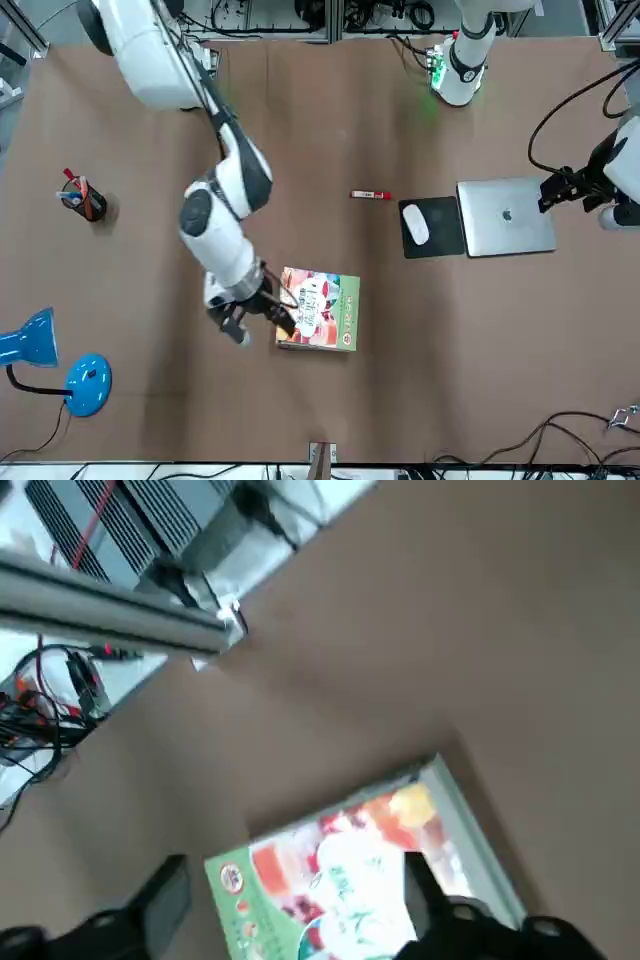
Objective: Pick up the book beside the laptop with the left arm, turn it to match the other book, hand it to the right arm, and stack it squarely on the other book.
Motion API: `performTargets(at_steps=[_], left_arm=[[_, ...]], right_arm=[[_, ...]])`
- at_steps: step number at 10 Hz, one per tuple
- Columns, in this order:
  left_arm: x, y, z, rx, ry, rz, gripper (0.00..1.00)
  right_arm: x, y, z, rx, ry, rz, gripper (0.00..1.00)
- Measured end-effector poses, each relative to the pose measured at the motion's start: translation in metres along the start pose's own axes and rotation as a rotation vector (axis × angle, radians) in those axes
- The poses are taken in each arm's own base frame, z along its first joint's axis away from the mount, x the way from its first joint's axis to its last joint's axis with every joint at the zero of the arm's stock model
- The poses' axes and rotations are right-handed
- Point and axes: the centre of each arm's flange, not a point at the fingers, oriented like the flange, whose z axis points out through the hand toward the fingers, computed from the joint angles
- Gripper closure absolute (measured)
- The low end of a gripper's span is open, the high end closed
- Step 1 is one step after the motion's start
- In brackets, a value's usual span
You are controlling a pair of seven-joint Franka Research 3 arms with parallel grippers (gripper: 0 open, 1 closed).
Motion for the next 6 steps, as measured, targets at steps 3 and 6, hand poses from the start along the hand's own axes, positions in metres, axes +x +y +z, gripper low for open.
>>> performTargets(at_steps=[3, 6], left_arm=[[0.000, -0.001, -0.003, -0.001, 0.007, -0.001, 0.00], [-0.002, 0.002, -0.006, -0.001, 0.012, 0.003, 0.00]], right_arm=[[0.074, 0.049, -0.074, -0.080, -0.013, -0.149, 0.00], [0.141, 0.130, -0.172, -0.180, -0.088, -0.379, 0.00]])
